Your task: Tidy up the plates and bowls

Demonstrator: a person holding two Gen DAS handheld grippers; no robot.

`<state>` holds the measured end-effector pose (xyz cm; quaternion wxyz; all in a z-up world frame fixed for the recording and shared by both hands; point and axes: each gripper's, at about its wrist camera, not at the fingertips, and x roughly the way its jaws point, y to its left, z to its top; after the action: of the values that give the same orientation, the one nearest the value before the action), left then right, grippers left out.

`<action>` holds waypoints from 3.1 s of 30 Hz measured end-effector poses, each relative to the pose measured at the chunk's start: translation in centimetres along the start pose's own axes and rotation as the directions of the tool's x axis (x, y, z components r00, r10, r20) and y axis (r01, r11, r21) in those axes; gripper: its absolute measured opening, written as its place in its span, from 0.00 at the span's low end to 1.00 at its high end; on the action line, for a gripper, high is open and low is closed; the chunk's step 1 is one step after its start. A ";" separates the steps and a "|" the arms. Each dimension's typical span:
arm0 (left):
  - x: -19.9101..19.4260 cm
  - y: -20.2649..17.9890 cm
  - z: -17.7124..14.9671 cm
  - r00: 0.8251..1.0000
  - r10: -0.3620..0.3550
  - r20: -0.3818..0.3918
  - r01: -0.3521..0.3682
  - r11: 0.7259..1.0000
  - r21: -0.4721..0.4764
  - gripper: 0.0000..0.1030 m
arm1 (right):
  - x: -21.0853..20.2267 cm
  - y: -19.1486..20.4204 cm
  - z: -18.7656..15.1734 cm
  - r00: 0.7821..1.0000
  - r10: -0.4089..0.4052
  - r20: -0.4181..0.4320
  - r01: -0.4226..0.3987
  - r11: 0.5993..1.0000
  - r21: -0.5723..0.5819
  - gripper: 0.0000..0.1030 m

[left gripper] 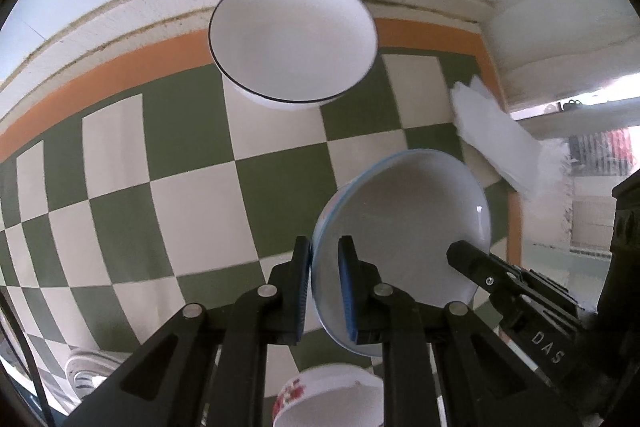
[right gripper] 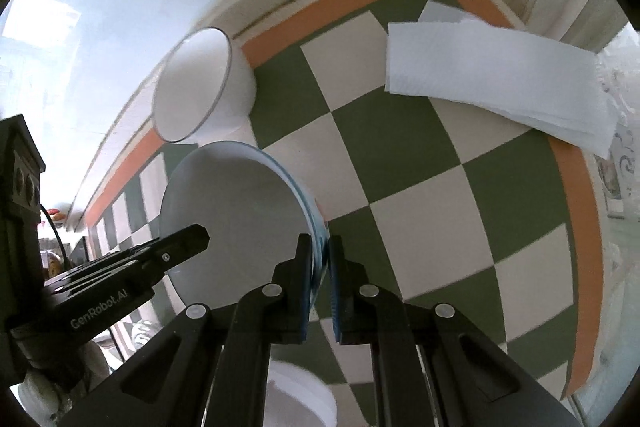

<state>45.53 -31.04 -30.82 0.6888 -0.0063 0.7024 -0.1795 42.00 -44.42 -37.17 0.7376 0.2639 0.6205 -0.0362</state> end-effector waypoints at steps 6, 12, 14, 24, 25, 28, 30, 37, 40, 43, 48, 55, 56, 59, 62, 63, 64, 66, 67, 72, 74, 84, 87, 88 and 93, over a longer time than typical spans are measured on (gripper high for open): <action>-3.2 -1.1 -3.6 1.000 -0.011 0.013 0.010 0.999 0.052 0.12 | -4.2 0.7 -3.1 0.999 0.007 0.041 -0.006 1.000 -0.027 0.09; -5.2 -0.8 -8.2 0.999 -0.036 -0.010 0.037 0.996 0.077 0.12 | -6.6 1.0 -8.9 0.999 0.042 0.030 -0.041 0.999 -0.026 0.10; -5.3 -0.5 -9.9 0.999 -0.030 -0.014 0.031 0.995 0.094 0.12 | -6.4 1.0 -10.5 0.999 0.042 0.017 -0.041 0.999 -0.031 0.10; -3.0 0.9 -14.4 0.997 0.014 -0.082 -0.005 0.994 0.113 0.12 | -4.5 1.0 -16.2 0.998 0.020 -0.055 -0.022 0.999 -0.041 0.10; -2.6 0.9 -14.6 0.996 0.025 -0.088 -0.015 0.993 0.118 0.12 | -4.2 0.9 -16.5 0.998 0.016 -0.061 -0.019 0.999 -0.043 0.10; -1.6 0.8 -15.0 0.992 0.045 -0.115 -0.031 0.992 0.121 0.12 | -3.1 0.8 -17.0 0.997 -0.002 -0.083 -0.002 0.999 -0.051 0.10; -1.1 0.8 -15.1 0.991 0.048 -0.127 -0.033 0.992 0.118 0.12 | -2.5 0.5 -17.2 0.996 -0.013 -0.093 0.008 0.998 -0.054 0.10; 0.3 0.1 -15.2 0.985 0.119 -0.127 -0.099 0.982 0.159 0.12 | -1.0 0.0 -17.3 0.993 -0.015 -0.115 0.010 0.999 -0.042 0.10; 0.8 -0.2 -15.3 0.982 0.137 -0.127 -0.114 0.979 0.172 0.12 | -0.6 0.1 -17.2 0.992 -0.023 -0.122 0.018 0.999 -0.045 0.10; 1.0 -0.3 -15.3 0.983 0.137 -0.126 -0.114 0.978 0.172 0.12 | -0.3 0.0 -17.0 0.991 -0.024 -0.131 0.018 0.999 -0.043 0.10; 1.0 0.4 -15.3 0.984 0.127 -0.126 -0.106 0.981 0.160 0.12 | -0.1 -0.3 -16.9 0.989 -0.003 -0.151 0.000 1.000 -0.021 0.10; -1.3 1.5 -14.9 0.990 0.112 -0.091 -0.101 0.988 0.118 0.13 | -1.4 -0.2 -16.3 0.990 0.010 -0.142 -0.014 1.000 -0.026 0.10; -2.2 1.6 -14.6 0.991 0.112 -0.072 -0.104 0.989 0.108 0.13 | -2.1 -0.2 -16.0 0.991 0.013 -0.130 -0.017 0.999 -0.028 0.10; -4.2 2.0 -13.1 0.995 0.099 -0.032 -0.096 0.993 0.070 0.13 | -4.4 0.0 -14.5 0.996 0.030 -0.087 -0.034 0.999 -0.038 0.10; -6.3 2.6 -10.7 0.998 0.057 0.012 -0.057 0.998 0.013 0.18 | -6.5 0.6 -12.4 0.998 0.054 -0.042 -0.056 0.996 -0.064 0.10; -7.0 2.9 -9.4 0.999 0.046 0.030 -0.045 0.999 -0.013 0.22 | -6.9 0.8 -11.7 0.998 0.060 -0.033 -0.062 0.995 -0.072 0.10; -7.2 3.0 -8.5 0.998 0.038 0.039 -0.037 0.999 -0.029 0.24 | -7.3 1.1 -10.8 0.997 0.069 -0.023 -0.070 0.994 -0.080 0.12; -7.2 3.4 -6.0 0.998 0.041 0.052 -0.037 0.997 -0.070 0.28 | -7.6 1.9 -8.8 0.997 0.079 -0.015 -0.081 0.991 -0.104 0.27; -7.1 3.6 -4.9 0.998 0.035 0.052 -0.031 0.996 -0.086 0.28 | -7.5 2.4 -7.4 0.996 0.090 -0.010 -0.090 0.989 -0.114 0.42; -5.8 4.8 0.9 0.998 0.029 0.063 -0.020 0.988 -0.151 0.28 | -6.1 4.3 -2.0 0.996 0.091 0.017 -0.087 0.985 -0.149 0.51; -5.1 5.2 3.1 0.998 0.028 0.063 -0.017 0.985 -0.169 0.28 | -5.1 5.1 0.2 0.996 0.079 0.029 -0.074 0.983 -0.168 0.51; -0.7 7.5 10.6 1.000 0.024 0.021 -0.019 0.977 -0.210 0.28 | 2.5 6.9 10.2 0.998 0.028 0.050 -0.021 0.989 -0.149 0.47; 0.7 7.9 11.6 1.000 0.026 0.004 -0.025 0.979 -0.204 0.28 | 4.7 6.6 12.1 0.999 0.022 0.027 -0.018 0.991 -0.133 0.35; 1.0 8.0 11.9 1.000 0.027 0.007 -0.025 0.980 -0.198 0.28 | 5.1 6.5 12.4 1.000 0.023 0.021 -0.020 0.992 -0.128 0.31; 2.0 8.1 12.8 1.000 0.023 0.011 -0.021 0.986 -0.163 0.17 | 7.5 6.2 14.1 0.999 0.031 -0.021 -0.033 0.994 -0.101 0.12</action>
<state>59.78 -27.12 -34.66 0.6924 -0.0558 0.7103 -0.1138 58.72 -43.23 -40.74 0.7443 0.2363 0.6246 0.0096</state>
